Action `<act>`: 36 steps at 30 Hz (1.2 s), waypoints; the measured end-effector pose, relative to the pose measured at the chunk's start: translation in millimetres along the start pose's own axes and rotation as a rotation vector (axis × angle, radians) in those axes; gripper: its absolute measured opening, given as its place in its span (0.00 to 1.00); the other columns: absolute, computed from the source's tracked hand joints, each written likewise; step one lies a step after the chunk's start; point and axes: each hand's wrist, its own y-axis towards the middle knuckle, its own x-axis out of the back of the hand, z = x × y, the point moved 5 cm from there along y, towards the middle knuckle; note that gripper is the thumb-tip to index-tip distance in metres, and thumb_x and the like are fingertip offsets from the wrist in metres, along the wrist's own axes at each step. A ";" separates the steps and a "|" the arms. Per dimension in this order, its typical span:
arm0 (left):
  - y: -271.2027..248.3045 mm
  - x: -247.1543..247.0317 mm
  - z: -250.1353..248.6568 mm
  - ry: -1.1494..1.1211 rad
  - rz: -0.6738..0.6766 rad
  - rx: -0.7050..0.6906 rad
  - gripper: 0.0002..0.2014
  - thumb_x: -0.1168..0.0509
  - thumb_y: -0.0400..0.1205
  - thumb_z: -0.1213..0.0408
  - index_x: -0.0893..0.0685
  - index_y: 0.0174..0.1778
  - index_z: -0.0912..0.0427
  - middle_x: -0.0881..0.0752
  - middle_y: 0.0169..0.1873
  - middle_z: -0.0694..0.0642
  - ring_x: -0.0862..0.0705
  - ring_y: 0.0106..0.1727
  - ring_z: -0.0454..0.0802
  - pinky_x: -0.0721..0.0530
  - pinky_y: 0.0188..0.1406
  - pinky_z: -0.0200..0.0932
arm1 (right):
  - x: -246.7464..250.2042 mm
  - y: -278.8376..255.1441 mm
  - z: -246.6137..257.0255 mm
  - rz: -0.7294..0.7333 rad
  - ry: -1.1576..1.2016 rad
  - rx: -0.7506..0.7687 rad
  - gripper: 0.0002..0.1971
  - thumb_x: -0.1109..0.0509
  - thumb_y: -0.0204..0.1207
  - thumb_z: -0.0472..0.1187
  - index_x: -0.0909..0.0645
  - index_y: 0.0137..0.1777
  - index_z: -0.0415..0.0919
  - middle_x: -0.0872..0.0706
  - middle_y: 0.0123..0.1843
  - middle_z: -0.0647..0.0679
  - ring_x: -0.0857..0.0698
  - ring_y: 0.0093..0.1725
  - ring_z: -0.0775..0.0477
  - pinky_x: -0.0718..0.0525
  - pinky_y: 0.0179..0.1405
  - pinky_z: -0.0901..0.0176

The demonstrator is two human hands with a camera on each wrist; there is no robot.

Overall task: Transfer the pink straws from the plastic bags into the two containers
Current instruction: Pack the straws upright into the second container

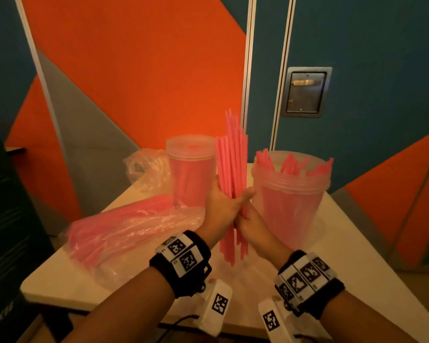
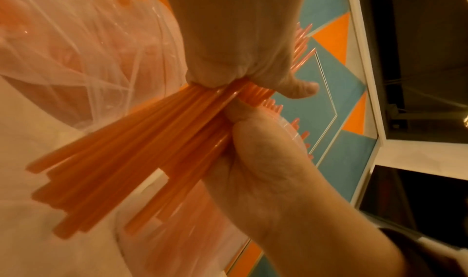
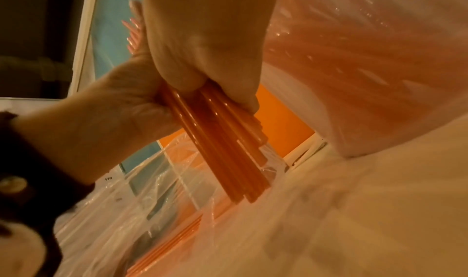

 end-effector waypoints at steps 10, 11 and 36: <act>1.1 -9.3 16.5 0.062 -0.019 0.047 0.15 0.26 0.69 0.67 0.16 0.49 0.69 0.11 0.39 0.63 0.11 0.41 0.57 0.11 0.41 0.51 | 10.8 -7.9 -18.7 0.074 0.155 -0.143 0.24 0.40 0.79 0.29 0.37 0.74 0.44 0.24 0.67 0.43 0.21 0.59 0.55 0.17 0.52 0.66; 3.2 -7.8 17.0 0.062 -0.014 0.043 0.13 0.27 0.68 0.67 0.16 0.46 0.69 0.11 0.36 0.62 0.11 0.38 0.55 0.12 0.38 0.49 | 14.5 -7.9 -20.0 0.116 0.238 -0.162 0.32 0.35 0.70 0.27 0.36 0.74 0.42 0.24 0.67 0.43 0.21 0.60 0.52 0.18 0.52 0.66; -29.1 -16.5 28.8 0.296 -0.126 0.015 0.16 0.30 0.67 0.73 0.24 0.48 0.57 0.17 0.34 0.57 0.17 0.34 0.51 0.23 0.24 0.30 | 30.3 35.4 123.6 -0.042 -1.082 0.211 0.22 0.52 0.83 0.47 0.19 0.39 0.40 0.18 0.39 0.43 0.22 0.41 0.41 0.32 0.38 0.55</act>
